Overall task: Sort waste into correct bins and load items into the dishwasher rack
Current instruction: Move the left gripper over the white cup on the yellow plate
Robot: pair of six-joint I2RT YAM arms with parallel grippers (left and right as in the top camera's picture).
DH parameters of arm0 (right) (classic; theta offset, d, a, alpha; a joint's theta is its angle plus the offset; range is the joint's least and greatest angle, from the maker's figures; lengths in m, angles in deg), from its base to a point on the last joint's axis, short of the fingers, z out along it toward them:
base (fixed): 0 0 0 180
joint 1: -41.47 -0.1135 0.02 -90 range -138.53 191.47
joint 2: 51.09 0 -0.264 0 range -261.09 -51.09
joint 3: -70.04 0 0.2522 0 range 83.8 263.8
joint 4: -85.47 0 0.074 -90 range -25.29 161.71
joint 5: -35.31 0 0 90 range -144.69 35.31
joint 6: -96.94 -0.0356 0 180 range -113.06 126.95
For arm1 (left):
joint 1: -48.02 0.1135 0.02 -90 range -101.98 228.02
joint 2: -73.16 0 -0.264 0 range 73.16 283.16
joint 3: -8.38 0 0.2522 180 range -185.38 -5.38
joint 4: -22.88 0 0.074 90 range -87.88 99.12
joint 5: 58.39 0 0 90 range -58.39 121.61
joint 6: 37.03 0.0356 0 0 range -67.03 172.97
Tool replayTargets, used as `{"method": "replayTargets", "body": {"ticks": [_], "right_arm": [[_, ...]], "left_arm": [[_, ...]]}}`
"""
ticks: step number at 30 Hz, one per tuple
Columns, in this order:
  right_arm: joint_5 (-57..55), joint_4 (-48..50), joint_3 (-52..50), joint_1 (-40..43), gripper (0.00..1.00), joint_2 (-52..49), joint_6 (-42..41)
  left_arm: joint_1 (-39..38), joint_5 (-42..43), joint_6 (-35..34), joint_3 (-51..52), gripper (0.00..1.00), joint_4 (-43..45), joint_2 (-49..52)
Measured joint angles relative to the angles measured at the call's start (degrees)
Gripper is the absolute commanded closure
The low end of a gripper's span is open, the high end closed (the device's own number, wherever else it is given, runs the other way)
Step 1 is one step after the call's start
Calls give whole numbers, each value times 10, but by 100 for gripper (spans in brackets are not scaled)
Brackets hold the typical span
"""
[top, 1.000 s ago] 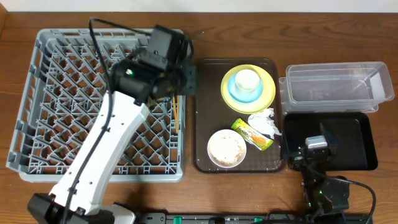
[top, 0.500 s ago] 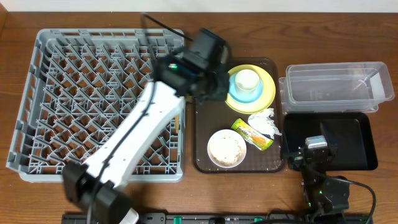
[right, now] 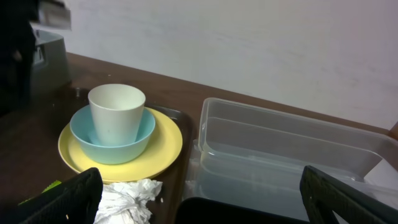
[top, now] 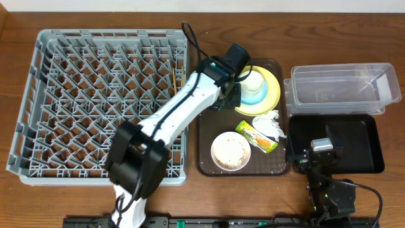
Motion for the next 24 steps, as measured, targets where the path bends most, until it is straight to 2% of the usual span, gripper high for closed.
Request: {"method": "replayTargets", "body": {"ticks": [7, 24], "right_arm": [[0, 0, 0, 0, 1, 0, 0], [0, 0, 0, 0, 1, 0, 0]], "left_arm": [[0, 5, -12, 0, 73, 30, 44], [0, 11, -16, 0, 73, 64, 73]]}}
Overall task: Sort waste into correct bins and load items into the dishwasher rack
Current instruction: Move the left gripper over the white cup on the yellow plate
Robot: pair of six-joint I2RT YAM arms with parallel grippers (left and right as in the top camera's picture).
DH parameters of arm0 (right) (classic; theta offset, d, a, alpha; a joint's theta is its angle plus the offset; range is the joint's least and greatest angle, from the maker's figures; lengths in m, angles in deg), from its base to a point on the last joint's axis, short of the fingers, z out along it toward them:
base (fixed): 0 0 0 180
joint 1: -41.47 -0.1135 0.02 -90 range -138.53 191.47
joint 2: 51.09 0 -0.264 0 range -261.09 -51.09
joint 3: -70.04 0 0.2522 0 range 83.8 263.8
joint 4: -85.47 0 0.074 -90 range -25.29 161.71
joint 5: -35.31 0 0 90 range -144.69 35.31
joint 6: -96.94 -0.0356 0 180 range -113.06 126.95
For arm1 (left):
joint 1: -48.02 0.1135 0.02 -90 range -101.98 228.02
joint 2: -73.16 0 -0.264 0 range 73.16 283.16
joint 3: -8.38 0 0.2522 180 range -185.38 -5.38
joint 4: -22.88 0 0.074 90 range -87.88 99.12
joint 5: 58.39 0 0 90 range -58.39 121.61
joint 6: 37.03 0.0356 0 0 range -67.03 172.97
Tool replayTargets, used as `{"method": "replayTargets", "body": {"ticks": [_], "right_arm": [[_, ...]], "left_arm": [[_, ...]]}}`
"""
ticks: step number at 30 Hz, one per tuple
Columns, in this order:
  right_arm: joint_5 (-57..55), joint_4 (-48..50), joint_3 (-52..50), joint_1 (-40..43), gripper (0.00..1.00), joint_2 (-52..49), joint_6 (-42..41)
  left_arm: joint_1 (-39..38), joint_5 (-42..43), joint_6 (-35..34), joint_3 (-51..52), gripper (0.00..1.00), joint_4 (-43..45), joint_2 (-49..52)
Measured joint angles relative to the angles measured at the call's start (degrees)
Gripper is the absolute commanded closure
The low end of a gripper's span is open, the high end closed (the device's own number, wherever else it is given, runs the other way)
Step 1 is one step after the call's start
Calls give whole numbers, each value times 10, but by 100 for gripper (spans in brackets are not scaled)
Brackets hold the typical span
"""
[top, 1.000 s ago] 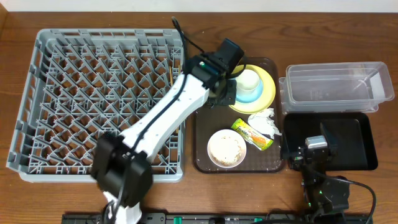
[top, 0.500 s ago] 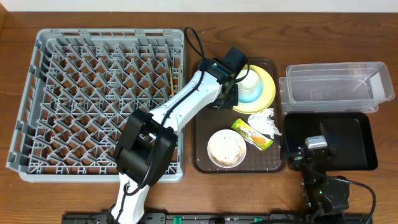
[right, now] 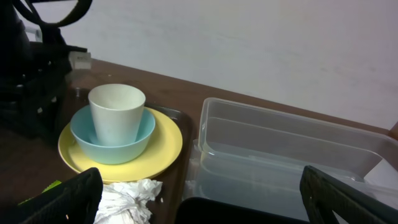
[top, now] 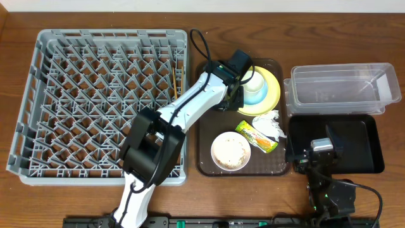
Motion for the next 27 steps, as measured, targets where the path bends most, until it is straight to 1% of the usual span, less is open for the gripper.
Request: {"method": "replayTargets", "body": {"ticks": [1, 3, 27], "right_arm": [[0, 0, 0, 0, 2, 0, 0], [0, 0, 0, 0, 1, 0, 0], [0, 0, 0, 0, 1, 0, 0]], "left_arm": [[0, 0, -1, 0, 73, 4, 2], [0, 0, -1, 0, 73, 14, 3], [0, 0, -1, 31, 72, 75, 3]]}}
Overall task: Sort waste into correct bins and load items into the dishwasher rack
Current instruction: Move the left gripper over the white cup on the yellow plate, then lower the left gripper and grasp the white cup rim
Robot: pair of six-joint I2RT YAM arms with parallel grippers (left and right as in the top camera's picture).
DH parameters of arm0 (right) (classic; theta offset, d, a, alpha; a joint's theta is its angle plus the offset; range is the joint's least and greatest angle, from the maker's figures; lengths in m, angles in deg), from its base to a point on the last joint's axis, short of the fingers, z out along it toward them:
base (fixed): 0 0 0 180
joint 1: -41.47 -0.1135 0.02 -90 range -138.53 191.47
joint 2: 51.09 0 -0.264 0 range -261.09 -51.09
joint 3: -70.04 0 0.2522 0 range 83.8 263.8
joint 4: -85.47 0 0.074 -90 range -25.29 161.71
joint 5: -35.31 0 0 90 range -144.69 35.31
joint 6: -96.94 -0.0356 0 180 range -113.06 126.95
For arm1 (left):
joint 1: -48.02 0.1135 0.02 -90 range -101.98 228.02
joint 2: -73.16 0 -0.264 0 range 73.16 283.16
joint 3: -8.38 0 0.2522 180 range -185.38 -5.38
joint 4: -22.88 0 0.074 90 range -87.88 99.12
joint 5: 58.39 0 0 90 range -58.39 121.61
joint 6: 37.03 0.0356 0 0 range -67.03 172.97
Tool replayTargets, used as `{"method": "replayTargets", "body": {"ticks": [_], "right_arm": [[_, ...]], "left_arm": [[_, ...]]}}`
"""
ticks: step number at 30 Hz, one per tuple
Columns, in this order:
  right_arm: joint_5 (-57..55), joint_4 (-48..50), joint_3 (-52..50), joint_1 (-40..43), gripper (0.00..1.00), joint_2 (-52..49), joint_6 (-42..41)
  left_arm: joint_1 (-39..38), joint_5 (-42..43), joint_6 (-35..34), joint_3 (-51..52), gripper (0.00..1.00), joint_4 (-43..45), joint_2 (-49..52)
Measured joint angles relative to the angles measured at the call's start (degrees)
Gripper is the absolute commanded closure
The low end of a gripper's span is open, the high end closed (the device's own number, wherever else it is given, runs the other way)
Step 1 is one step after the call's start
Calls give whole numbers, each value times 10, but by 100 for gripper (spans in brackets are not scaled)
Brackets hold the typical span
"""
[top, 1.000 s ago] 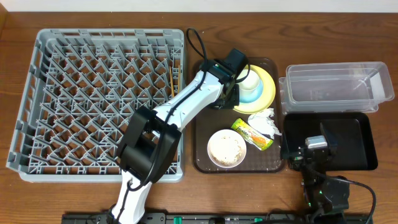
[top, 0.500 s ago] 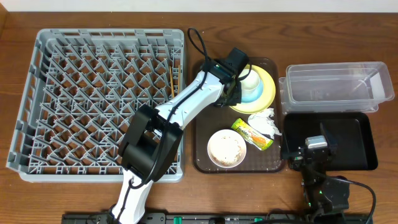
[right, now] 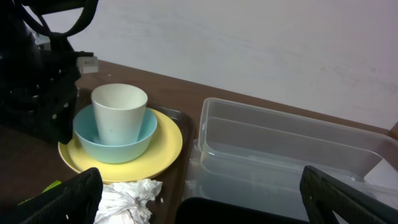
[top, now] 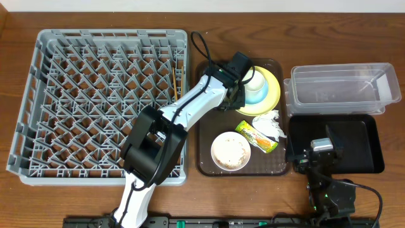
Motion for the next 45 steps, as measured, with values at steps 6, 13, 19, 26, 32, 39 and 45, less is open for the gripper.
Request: {"method": "replayTargets", "body": {"ticks": [6, 13, 19, 26, 32, 39, 45], "right_arm": [[0, 0, 0, 0, 1, 0, 0], [0, 0, 0, 0, 1, 0, 0], [0, 0, 0, 0, 1, 0, 0], [0, 0, 0, 0, 1, 0, 0], [0, 0, 0, 0, 1, 0, 0], [0, 0, 0, 0, 1, 0, 0], [0, 0, 0, 0, 1, 0, 0]], "left_arm": [[0, 0, 0, 6, 72, 11, 0], [0, -5, 0, 12, 72, 13, 0], [0, -16, 0, 29, 72, 16, 0], [0, -20, 0, 36, 73, 3, 0], [0, -20, 0, 36, 73, -54, 0], [0, -26, 0, 36, 68, -77, -13], [0, -63, 0, 36, 67, -80, -69]]}}
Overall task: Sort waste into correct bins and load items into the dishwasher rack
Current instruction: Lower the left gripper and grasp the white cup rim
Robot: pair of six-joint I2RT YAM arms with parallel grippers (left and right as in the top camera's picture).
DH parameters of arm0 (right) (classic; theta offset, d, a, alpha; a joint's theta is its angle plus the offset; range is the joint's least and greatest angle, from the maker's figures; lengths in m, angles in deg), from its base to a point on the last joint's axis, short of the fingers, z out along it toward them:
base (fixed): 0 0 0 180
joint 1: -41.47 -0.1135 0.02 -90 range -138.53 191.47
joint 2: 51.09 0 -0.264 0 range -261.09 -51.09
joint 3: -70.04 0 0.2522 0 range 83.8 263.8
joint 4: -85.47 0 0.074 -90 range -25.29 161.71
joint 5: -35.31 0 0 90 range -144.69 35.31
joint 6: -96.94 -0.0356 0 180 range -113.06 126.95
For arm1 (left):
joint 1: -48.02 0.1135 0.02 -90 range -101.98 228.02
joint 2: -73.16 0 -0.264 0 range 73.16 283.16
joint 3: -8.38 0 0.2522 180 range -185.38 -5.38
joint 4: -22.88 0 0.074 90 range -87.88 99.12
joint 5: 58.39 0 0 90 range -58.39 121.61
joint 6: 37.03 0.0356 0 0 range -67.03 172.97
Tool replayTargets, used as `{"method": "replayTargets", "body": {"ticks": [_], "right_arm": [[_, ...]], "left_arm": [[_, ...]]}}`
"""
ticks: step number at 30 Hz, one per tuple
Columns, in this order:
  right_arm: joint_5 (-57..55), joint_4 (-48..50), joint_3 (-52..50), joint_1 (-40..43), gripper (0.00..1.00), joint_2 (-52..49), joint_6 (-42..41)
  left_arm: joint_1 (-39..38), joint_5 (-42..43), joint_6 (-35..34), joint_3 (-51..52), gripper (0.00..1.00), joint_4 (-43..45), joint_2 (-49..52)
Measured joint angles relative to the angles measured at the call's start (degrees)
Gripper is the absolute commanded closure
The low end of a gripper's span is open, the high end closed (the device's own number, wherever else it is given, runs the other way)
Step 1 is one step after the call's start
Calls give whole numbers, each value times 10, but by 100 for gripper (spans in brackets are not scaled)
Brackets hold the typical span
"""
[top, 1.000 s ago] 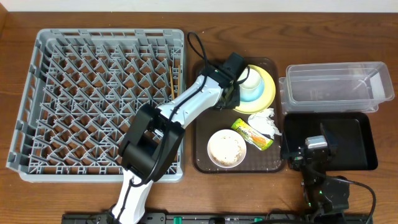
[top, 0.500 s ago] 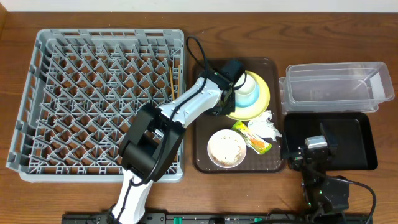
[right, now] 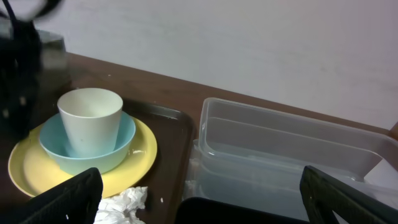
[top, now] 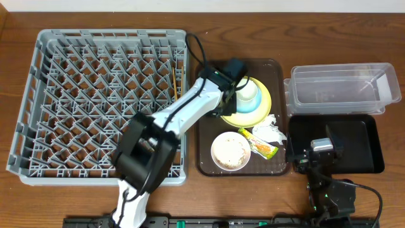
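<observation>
A yellow plate (top: 252, 115) carrying a blue bowl (top: 240, 99) and a white cup (top: 247, 91) lies on the brown tray (top: 205, 166). My left gripper (top: 226, 101) is at the plate's left rim and looks shut on it. The right wrist view shows the same plate (right: 142, 152), bowl (right: 121, 134) and cup (right: 90, 118), with the left gripper a dark blur at the left edge. A crumpled tissue (top: 269, 130), a green snack wrapper (top: 258, 143) and a soiled white bowl (top: 230, 151) also lie on the tray. My right gripper (top: 313, 155) rests open, holding nothing.
The grey dishwasher rack (top: 38, 95) fills the left side, with a chopstick (top: 174, 82) in it. A clear bin (top: 338, 85) stands at the back right. A black bin (top: 364, 145) sits in front of it, just under my right gripper.
The plate with bowl and cup has shifted left and toward the front of the tray, together with my left gripper. The wrapper has been nudged and turned a little. The right arm has not moved.
My left gripper was at the left side of the plate stack at the tray's back. It stayed there at the plate's rim through the following moments. Now the plate, bowl and cup sit further left and forward on the tray.
</observation>
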Motion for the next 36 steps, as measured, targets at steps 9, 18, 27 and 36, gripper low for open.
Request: {"method": "replayTargets", "body": {"ticks": [9, 18, 27, 36], "right_arm": [[0, 0, 0, 0, 1, 0, 0], [0, 0, 0, 0, 1, 0, 0], [0, 0, 0, 0, 1, 0, 0], [0, 0, 0, 0, 1, 0, 0]], "left_arm": [[-4, -11, 23, 0, 69, 33, -136], [-72, 14, 68, 0, 70, 142, -146], [-137, -61, 91, 0, 76, 185, -122], [-137, -90, 108, 0, 75, 200, -47]]}}
